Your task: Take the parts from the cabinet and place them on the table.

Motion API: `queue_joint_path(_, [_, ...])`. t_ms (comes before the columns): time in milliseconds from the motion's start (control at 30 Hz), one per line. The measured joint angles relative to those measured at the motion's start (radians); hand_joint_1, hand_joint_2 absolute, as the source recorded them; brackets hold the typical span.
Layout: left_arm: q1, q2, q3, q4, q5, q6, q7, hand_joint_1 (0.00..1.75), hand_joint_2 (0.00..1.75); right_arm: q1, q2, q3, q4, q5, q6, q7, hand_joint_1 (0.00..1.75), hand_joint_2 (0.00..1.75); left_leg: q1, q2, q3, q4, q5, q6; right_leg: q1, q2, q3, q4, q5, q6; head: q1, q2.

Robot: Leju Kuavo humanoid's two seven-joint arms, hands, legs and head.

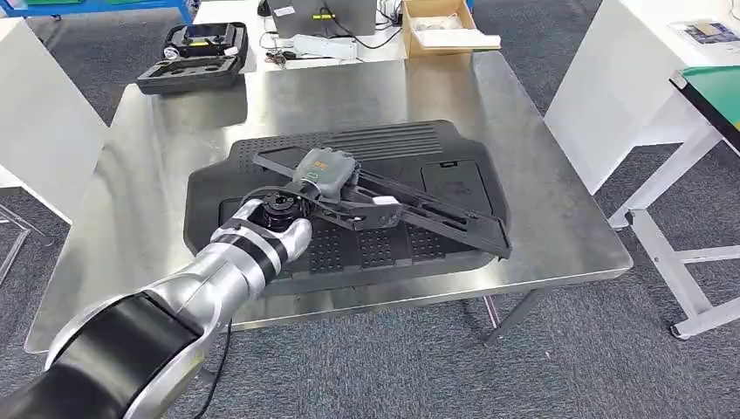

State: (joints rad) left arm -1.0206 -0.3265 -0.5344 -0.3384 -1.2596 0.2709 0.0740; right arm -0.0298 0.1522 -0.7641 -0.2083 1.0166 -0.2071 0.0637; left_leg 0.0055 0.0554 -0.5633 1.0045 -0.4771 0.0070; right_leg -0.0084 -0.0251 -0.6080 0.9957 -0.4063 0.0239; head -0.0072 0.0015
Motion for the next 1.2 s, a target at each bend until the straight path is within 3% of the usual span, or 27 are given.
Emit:
queue_joint_path(367, [0.0,0.006,0.018,0.002,-0.008,0.011,-0.001,1.75,1.75,0.0,0.0,0.0,0.0,0.012,0.001,0.0,0.0,0.0,0.0,0.0,0.0,0.0,0.0,0.0,0.0,0.0,0.0,0.0,0.0,0.0,0.0,0.0])
queue_joint_path(400, [0.0,0.008,0.021,0.003,-0.009,0.013,-0.001,0.0,1.75,0.0,0.0,0.0,0.0,0.014,0.001,0.0,0.0,0.0,0.0,0.0,0.0,0.0,0.0,0.0,0.0,0.0,0.0,0.0,0.0,0.0,0.0,0.0])
queue_joint_path(867, [0.001,0.026,0.04,0.01,-0.019,0.016,-0.007,0.0,1.75,0.0,0.0,0.0,0.0,0.019,0.007,-0.001,0.0,0.0,0.0,-0.001,0.0,0.0,0.0,0.0,0.0,0.0,0.0,0.0,0.0,0.0,0.0,0.0])
queue_joint_path(1200, [0.0,0.032,0.04,0.019,-0.042,-0.041,0.009,0.0,1.75,0.0,-0.001,-0.001,0.0,0.02,0.008,-0.001,0.0,0.0,0.0,-0.001,0.0,0.0,0.0,0.0,0.0,-0.001,0.0,0.0,0.0,0.0,0.0,0.0])
